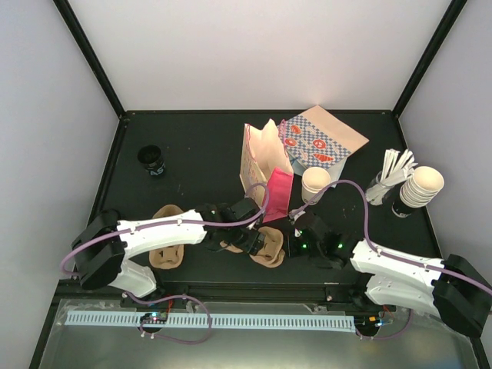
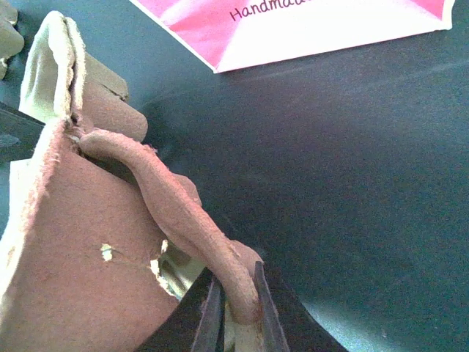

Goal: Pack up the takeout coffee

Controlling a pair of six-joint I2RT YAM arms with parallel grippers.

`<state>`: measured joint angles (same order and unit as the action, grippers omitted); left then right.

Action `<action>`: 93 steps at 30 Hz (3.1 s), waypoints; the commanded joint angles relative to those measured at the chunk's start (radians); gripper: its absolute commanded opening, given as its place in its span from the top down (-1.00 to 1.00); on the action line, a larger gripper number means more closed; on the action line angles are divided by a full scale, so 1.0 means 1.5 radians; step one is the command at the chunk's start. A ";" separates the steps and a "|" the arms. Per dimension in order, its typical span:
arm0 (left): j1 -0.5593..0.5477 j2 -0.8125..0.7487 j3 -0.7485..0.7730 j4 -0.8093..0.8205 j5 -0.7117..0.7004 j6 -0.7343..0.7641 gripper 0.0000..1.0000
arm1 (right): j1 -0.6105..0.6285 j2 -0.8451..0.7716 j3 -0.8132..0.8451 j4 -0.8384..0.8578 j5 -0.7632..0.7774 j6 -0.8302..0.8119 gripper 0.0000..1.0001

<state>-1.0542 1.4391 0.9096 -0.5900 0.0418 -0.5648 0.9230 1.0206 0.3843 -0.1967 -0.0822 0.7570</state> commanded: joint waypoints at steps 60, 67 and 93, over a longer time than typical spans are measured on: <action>0.453 -0.200 0.030 -0.105 -0.062 0.125 0.19 | -0.003 -0.068 0.033 -0.134 0.039 -0.046 0.64; 0.550 -0.135 0.079 -0.088 -0.056 0.145 0.22 | -0.003 -0.071 0.045 -0.150 0.016 -0.072 0.64; 0.486 0.018 0.071 -0.020 0.035 0.199 0.06 | -0.003 -0.124 0.019 -0.154 0.035 -0.064 0.56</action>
<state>-0.3103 1.4525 0.9813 -0.5964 0.1314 -0.2836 0.9230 0.8581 0.4183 -0.4274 -0.0463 0.6624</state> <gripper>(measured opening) 0.489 0.216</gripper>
